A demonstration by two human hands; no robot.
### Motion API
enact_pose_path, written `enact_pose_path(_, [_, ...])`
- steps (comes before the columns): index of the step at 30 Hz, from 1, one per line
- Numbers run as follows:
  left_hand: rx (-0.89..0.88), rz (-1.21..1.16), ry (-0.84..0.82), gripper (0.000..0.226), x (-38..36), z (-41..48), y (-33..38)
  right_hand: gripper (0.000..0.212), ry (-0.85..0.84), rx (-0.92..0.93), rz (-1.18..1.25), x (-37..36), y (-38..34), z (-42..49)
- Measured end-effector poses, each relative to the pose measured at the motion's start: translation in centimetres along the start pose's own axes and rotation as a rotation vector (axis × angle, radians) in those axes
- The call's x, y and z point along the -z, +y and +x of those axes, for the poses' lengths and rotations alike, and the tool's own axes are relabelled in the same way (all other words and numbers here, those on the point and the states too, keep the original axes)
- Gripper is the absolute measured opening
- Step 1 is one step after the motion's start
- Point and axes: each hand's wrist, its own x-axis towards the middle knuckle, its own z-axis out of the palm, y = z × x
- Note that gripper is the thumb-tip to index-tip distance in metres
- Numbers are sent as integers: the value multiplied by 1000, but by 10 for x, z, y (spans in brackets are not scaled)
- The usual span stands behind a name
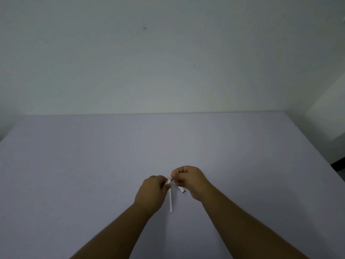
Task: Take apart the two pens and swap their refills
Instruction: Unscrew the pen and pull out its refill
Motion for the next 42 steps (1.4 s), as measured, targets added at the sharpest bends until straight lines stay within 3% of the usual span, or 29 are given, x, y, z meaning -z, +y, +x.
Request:
enact_pose_path(3, [6, -5, 13, 19, 2, -1, 1, 9, -20, -29, 59, -2, -4, -4])
enact_pose_path(6, [-4, 3, 11, 19, 2, -3, 2, 24, 32, -66, -64, -4, -3, -5])
enact_pose_path(12, [24, -28, 37, 18, 1, -7, 2, 7, -10, -33, 2, -6, -7, -10])
enact_pose_path(15, [27, -33, 40, 17, 1, -7, 3, 22, 42, -71, -109, -7, -7, -12])
enact_pose_path(21, [48, -37, 50, 17, 2, -10, 2, 7, 45, -29, -31, -11, -9, -15])
enact_pose_path(24, [37, -26, 48, 16, 2, -12, 2, 22, 105, -51, -142, -11, -7, -16])
enact_pose_path(30, [47, -25, 55, 17, 3, -13, 2, 3, 38, -3, 19, -12, -12, -20])
enact_pose_path(32, [37, -21, 61, 17, 3, -13, 2, 16, 68, -17, -73, -12, -10, -21])
enact_pose_path(39, [47, -15, 60, 17, 3, -13, 2, 5, 36, 4, -10, -13, -13, -24])
enact_pose_path(42, [43, -16, 66, 16, 2, -14, 1, 19, 75, -17, -105, -14, -12, -25])
